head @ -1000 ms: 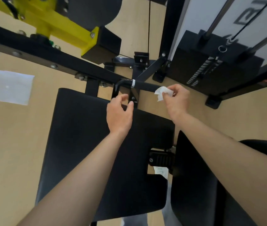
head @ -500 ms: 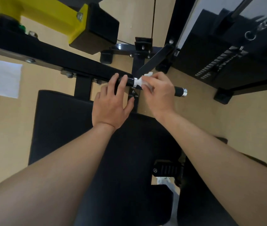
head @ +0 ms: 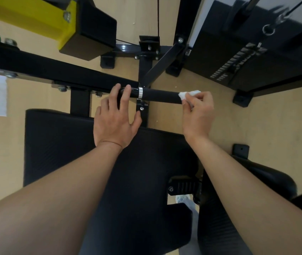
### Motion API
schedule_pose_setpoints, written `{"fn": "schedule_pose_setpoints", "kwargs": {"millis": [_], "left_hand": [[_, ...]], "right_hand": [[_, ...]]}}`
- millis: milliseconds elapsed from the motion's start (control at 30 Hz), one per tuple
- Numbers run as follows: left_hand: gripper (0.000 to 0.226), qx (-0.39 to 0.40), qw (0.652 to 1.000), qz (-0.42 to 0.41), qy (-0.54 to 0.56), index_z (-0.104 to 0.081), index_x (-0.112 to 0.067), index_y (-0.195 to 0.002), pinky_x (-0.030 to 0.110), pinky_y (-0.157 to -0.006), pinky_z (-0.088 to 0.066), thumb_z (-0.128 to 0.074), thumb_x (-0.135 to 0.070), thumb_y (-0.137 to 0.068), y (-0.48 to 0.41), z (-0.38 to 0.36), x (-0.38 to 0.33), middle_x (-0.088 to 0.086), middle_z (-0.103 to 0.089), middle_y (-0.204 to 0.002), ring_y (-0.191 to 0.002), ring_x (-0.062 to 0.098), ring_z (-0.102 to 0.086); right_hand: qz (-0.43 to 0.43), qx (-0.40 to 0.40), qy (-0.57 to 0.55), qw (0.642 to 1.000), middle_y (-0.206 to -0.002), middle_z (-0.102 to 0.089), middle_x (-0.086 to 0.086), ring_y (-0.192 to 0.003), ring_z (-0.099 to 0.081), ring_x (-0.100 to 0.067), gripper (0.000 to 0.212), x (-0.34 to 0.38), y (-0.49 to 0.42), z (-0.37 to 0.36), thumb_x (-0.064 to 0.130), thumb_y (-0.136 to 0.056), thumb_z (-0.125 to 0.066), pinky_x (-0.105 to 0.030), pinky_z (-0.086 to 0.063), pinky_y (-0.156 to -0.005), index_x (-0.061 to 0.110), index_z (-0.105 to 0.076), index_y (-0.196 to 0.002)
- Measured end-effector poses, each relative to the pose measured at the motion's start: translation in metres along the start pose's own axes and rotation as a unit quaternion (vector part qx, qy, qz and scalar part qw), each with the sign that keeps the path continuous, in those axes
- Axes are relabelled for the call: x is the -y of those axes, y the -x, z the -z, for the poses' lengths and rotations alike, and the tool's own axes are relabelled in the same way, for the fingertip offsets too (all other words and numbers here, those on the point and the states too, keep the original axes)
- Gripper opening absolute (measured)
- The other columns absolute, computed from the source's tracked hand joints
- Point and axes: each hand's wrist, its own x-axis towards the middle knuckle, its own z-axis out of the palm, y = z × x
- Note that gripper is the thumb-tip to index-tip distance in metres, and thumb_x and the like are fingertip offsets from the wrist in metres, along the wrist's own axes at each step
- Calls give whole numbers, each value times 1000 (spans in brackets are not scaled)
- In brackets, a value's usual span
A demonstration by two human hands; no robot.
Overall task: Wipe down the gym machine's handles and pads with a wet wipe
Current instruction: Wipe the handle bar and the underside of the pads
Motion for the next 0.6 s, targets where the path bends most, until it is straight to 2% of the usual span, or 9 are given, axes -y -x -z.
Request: {"fn": "schedule_pose_setpoints", "kwargs": {"millis": [133, 267, 367, 500, 600], "left_hand": [[73, 1, 1000, 2, -4, -21, -17, -159, 47, -89, -50, -45, -52, -100, 0, -1, -1, 16, -32, -160, -118, 38, -53], [73, 5, 1000, 2, -2, -21, -17, -160, 47, -90, -50, -45, -53, -100, 0, -2, -1, 16, -31, -161, -121, 37, -53], [73, 4, 1000, 1, -6, -21, -16, -160, 47, -90, -49, -45, -52, -100, 0, -2, -1, 16, -31, -161, -122, 38, -52], [73, 0, 1000, -2, -8, -22, -15, -160, 47, -89, -50, -45, -51, -101, 0, -2, -1, 17, -32, -160, -120, 38, -52], [72, -4, 1000, -2, -9, -23, -15, -159, 47, -87, -50, -45, -50, -100, 0, -3, -1, 18, -33, -159, -118, 39, -53]], "right_hand": [[134, 17, -34, 990, -102, -65, -10, -98, -61, -23, 7, 39, 10, -24, 7, -92, -69, -29, -53, -86, 1, -71, -95], [173, 13, -23, 985, -94, -65, -8, -90, -58, -24, 8, 59, 10, -39, 4, -89, -73, -33, -54, -77, 3, -75, -96], [153, 12, -25, 988, -99, -65, -9, -94, -60, -23, 12, 43, 7, -33, 6, -91, -71, -29, -52, -80, 4, -75, -103], [57, 3, -26, 998, -105, -63, -3, -100, -59, -15, 11, 7, -2, -15, 13, -97, -66, -25, -52, -87, 7, -71, -105], [8, -9, 7, 1000, -105, -61, 0, -99, -54, -11, 18, -10, -7, -5, 16, -97, -67, -23, -50, -86, 11, -73, -113]]}}
